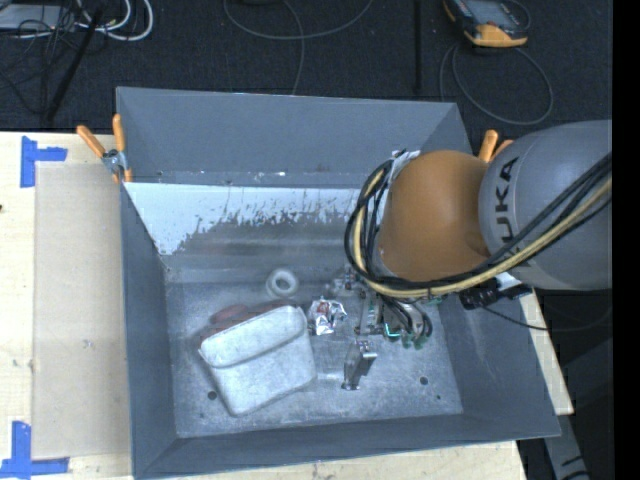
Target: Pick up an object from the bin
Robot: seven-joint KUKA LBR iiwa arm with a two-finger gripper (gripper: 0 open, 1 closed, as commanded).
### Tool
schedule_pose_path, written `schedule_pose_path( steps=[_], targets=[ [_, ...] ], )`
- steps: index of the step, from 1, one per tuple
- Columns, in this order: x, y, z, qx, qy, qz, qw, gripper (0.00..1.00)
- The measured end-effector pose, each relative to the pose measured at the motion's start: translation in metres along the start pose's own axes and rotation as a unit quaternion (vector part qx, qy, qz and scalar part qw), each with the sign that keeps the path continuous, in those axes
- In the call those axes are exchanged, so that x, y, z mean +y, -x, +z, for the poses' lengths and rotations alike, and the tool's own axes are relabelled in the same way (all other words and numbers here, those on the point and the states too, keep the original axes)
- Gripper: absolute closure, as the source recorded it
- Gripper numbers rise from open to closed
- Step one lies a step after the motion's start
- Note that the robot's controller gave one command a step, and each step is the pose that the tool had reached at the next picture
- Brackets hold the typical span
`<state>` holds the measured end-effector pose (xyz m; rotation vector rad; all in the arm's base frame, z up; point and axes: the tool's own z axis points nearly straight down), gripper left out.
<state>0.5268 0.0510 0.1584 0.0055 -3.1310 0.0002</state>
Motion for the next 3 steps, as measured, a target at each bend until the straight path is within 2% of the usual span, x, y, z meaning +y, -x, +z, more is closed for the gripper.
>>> schedule_pose_path(
  steps=[1, 2, 3],
  targets=[
    [-0.01, 0.078, 0.089, -0.009, 0.001, -0.008, 0.9999, 0.0],
    [-0.009, 0.081, 0.08, -0.016, 0.001, -0.007, 0.9998, 1.0],
    [-0.032, 0.087, -0.06, -0.0102, 0.0, -0.019, 0.9998, 1.0]
  ],
)
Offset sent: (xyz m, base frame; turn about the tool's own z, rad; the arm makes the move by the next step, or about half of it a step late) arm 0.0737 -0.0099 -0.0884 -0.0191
